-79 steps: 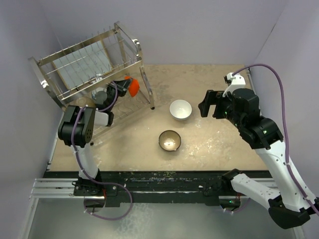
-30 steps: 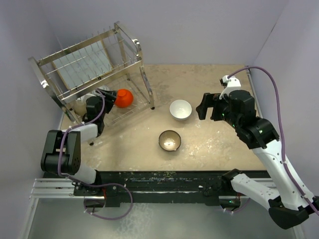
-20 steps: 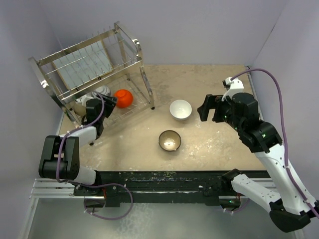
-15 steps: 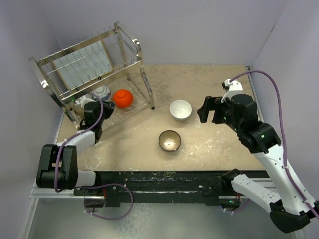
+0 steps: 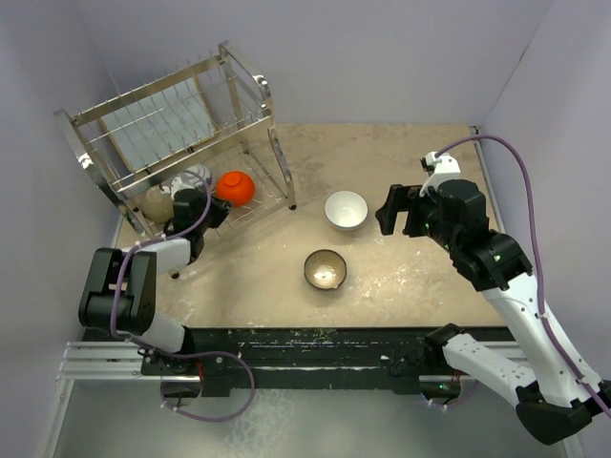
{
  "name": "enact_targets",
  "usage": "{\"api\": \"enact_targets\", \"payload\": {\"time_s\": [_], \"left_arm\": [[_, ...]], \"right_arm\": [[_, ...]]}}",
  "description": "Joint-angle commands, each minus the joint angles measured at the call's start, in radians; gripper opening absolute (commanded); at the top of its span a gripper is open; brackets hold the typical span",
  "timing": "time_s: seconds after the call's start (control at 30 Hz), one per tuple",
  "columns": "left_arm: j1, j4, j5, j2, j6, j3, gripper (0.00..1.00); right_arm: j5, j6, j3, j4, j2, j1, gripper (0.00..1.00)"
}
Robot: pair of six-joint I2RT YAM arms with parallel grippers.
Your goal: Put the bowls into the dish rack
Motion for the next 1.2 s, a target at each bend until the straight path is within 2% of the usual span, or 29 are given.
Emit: {"api": "enact_targets", "payload": {"time_s": [0.0,0.17,0.7,0.97,1.17], "left_arm": [[-0.028,0.065,0.021,0.072,0.023,0.097,0.0],[-0.032,0.1,0.025,0.173,0.003,0.177,0.0],[-0.031,0.049,-0.037,0.398,0.059,0.455,0.0],[-0.027,0.073,-0.02,0.472,0.12,0.512,0.03],[-0.024,0.178,0.03,0.497,0.145,0.49,0.08]], "right_arm": [[0.009,-0.009,0.01,0.039,0.01,-0.005,0.99],[0.016,-0.013,0.015,0.044,0.024,-0.006,0.99],[0.035,-0.03,0.032,0.023,0.03,-0.015,0.99],[0.043,-0.033,0.034,0.011,0.022,-0.018,0.99],[0.046,-0.032,0.028,0.007,0.013,-0.018,0.99]]}}
